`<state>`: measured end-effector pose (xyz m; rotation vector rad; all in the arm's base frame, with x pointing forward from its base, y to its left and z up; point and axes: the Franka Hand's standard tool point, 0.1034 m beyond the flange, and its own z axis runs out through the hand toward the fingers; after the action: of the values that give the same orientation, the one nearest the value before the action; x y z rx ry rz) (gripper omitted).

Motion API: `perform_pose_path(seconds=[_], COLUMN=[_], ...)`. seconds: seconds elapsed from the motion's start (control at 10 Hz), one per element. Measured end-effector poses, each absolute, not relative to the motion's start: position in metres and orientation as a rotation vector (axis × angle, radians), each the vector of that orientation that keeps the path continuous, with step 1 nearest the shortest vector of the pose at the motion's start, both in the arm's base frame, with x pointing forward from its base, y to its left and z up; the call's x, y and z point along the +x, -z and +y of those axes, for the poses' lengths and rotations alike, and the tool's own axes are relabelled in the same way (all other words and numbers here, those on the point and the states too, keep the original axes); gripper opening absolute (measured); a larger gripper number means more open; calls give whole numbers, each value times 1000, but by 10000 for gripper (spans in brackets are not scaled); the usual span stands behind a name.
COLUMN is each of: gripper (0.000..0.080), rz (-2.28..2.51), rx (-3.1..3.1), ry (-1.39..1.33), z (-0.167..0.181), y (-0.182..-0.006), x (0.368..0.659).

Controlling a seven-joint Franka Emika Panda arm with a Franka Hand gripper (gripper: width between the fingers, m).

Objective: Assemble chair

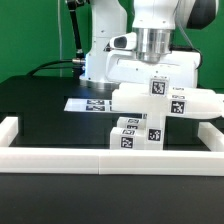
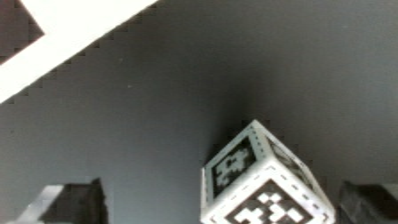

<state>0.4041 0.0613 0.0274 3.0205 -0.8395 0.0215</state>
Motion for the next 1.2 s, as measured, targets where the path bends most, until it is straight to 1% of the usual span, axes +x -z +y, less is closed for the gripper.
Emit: perform_pose_path(seconds=[1.2], gripper=[648], rz=[-838], rx=[3017], ry=[-47], z=[64], y=[-26], x=[412])
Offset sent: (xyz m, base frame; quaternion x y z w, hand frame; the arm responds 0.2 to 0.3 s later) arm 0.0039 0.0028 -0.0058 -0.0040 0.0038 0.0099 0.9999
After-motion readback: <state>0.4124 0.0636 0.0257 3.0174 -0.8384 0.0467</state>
